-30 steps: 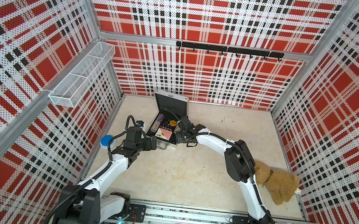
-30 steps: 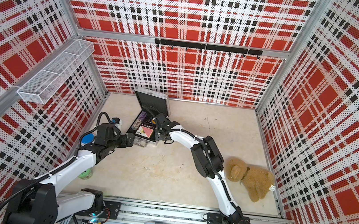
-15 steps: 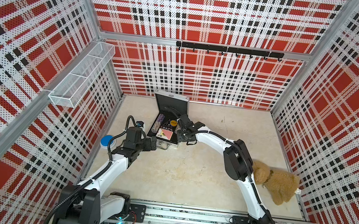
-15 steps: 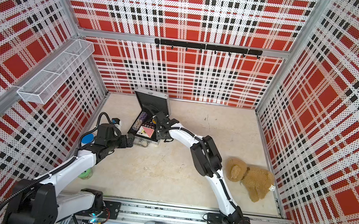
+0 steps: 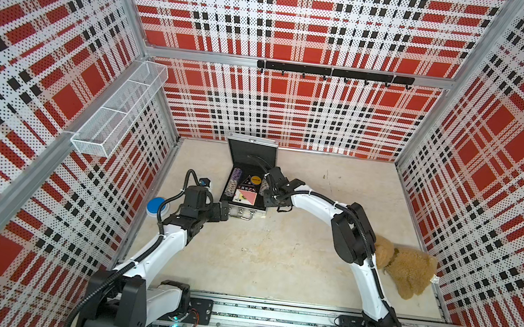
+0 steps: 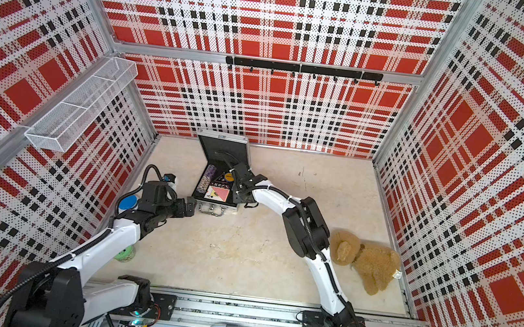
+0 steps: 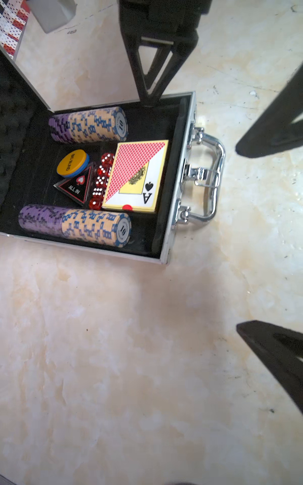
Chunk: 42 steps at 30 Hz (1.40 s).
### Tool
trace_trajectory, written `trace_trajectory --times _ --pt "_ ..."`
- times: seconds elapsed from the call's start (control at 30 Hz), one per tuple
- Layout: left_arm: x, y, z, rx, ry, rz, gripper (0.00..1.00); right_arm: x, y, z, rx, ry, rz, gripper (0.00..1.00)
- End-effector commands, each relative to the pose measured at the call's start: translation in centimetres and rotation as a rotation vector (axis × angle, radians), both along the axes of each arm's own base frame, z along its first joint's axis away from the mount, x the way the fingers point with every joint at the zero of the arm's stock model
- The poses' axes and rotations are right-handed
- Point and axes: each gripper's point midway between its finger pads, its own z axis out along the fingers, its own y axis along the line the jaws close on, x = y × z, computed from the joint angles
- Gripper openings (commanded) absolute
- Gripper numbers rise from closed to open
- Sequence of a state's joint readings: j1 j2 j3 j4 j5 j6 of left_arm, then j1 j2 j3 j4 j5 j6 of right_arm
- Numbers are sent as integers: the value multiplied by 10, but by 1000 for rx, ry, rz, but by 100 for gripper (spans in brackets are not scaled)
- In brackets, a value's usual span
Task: Close the poker set cases
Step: Move the poker set case to the center of the board.
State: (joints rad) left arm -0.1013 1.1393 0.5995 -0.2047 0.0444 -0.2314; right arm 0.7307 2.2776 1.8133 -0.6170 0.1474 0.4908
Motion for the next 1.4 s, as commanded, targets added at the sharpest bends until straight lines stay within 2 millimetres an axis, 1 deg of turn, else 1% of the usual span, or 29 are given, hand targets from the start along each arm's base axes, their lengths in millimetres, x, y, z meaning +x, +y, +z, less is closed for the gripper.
trace_trajectory --times 0.0,0.07,0.23,0.4,0.7,0.9,0.93,0.97,1.13,1.3,1.37 --pt "7 -3 12 -9 -20 -8 99 -36 -68 -42 -217 157 -42 42" --pt "8 -5 13 -7 -20 -10 99 -44 -76 -44 -226 169 -36 41" --pt "8 -8 15 -4 -24 -13 100 -69 -100 -52 -270 201 -26 34" --pt "5 -14 16 -2 -22 -20 99 -95 -123 -54 -290 226 -33 32" --pt "-4 -31 17 16 -24 -46 99 -145 -161 -57 -288 267 -84 30" --pt "-10 -41 16 27 -22 -50 99 -170 -183 -57 -293 280 -120 30" --pt "-10 -40 16 28 -23 -45 99 -174 -187 -57 -297 281 -125 30" --pt "-13 -49 15 30 -22 -69 99 -176 -190 -56 -301 279 -127 30" --pt "-16 -58 13 36 -19 -81 99 -188 -203 -52 -317 276 -130 30" --pt "-18 -63 13 42 -19 -91 99 -197 -208 -52 -320 288 -128 30" --pt "-20 -65 12 41 -20 -94 99 -196 -208 -50 -312 280 -128 32"
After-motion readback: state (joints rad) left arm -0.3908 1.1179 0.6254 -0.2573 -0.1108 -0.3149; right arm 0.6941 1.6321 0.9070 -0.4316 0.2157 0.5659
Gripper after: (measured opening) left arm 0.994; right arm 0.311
